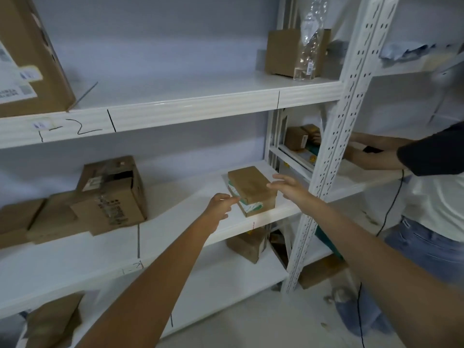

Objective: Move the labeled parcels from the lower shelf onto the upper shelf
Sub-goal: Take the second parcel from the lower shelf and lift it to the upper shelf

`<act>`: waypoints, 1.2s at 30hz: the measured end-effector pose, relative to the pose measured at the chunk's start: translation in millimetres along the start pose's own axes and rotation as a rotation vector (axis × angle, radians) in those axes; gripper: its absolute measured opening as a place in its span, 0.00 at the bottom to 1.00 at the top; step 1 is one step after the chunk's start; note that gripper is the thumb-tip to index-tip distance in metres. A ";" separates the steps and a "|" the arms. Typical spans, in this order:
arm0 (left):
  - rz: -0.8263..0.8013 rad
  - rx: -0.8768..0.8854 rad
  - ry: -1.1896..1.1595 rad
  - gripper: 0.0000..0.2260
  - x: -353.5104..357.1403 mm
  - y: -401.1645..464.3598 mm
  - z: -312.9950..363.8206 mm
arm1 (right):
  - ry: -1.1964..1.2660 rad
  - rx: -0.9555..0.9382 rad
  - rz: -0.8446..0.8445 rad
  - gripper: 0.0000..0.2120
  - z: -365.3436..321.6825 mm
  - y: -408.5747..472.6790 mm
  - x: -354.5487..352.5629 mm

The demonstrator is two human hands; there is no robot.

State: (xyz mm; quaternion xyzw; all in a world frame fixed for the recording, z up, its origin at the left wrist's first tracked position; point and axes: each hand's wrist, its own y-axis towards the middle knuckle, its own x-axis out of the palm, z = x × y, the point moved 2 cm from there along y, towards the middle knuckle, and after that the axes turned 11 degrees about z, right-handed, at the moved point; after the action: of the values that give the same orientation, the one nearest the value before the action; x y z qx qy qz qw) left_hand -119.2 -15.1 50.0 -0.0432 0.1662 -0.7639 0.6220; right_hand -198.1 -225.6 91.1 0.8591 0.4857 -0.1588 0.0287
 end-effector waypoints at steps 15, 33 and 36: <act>0.102 -0.144 -0.002 0.31 78.8 153.2 -12.0 | -0.239 0.034 -0.005 0.33 45.6 180.7 25.3; 0.115 -0.372 -0.315 0.37 121.8 197.1 -38.6 | -0.365 -0.053 -0.124 0.33 87.9 244.1 52.9; 0.142 -0.372 -0.446 0.39 121.8 184.2 -30.2 | -0.306 -0.073 -0.115 0.31 86.1 242.4 49.1</act>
State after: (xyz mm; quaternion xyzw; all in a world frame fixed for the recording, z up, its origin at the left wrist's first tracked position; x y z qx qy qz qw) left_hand 17.9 -158.1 -52.2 -0.3117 0.1651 -0.6464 0.6765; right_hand 8.8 -330.2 -30.7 0.7940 0.5295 -0.2715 0.1246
